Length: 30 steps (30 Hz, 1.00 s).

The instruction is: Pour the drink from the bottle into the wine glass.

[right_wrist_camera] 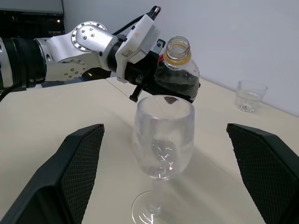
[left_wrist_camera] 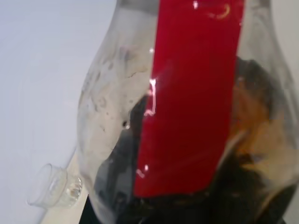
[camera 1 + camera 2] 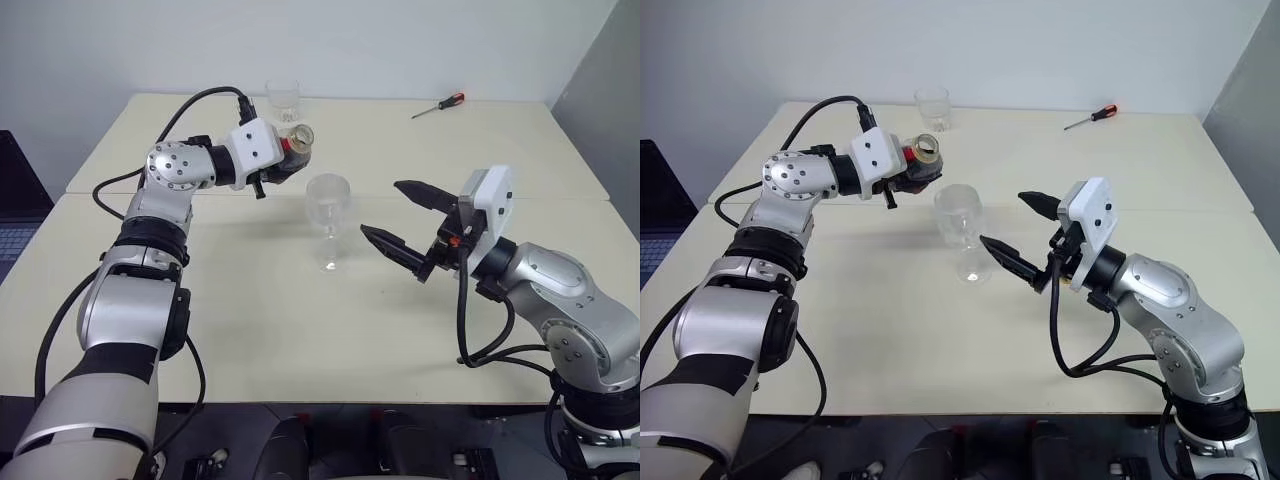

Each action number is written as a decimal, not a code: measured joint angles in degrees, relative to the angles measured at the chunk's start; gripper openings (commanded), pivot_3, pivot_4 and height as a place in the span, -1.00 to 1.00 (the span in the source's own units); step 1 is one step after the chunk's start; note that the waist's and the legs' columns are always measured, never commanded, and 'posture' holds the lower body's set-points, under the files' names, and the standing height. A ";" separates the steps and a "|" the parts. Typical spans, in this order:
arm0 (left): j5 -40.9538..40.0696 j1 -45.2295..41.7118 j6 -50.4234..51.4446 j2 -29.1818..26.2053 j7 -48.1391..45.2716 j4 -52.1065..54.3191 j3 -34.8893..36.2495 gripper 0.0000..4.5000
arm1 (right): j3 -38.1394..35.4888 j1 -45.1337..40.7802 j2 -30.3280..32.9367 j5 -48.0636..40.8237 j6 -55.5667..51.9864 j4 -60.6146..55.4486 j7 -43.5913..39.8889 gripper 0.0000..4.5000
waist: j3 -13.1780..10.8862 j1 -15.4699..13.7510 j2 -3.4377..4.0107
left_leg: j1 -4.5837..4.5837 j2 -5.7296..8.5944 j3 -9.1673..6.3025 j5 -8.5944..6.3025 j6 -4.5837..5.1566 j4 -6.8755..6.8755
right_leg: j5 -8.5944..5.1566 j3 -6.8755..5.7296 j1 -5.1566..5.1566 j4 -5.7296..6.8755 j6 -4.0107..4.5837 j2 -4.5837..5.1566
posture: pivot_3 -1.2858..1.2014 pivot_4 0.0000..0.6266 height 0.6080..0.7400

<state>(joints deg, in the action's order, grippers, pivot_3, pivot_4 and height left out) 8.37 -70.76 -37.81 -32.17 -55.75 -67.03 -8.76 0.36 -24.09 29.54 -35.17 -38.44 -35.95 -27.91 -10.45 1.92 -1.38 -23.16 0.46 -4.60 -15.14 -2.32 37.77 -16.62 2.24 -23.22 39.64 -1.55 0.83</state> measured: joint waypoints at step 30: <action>26.25 -10.63 -19.47 -4.71 22.87 -6.69 -14.81 -0.43 | 0.94 -1.77 -0.84 0.18 -3.01 0.02 1.73 1.00 | -0.01 -0.04 -0.01 | -0.08 0.02 0.02 0.00 0.00 0.17 | -0.01 -0.06 -0.06 0.23 -0.01 -0.03 | 0.03 -0.52 1.00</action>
<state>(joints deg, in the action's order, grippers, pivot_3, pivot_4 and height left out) 34.61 -81.39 -57.28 -36.88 -32.88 -73.72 -23.56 1.30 -25.86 28.70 -34.98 -41.45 -35.93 -26.19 -10.45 1.88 -1.39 -23.24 0.49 -4.57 -15.14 -2.32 37.93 -16.63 2.18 -23.28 39.87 -1.56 0.80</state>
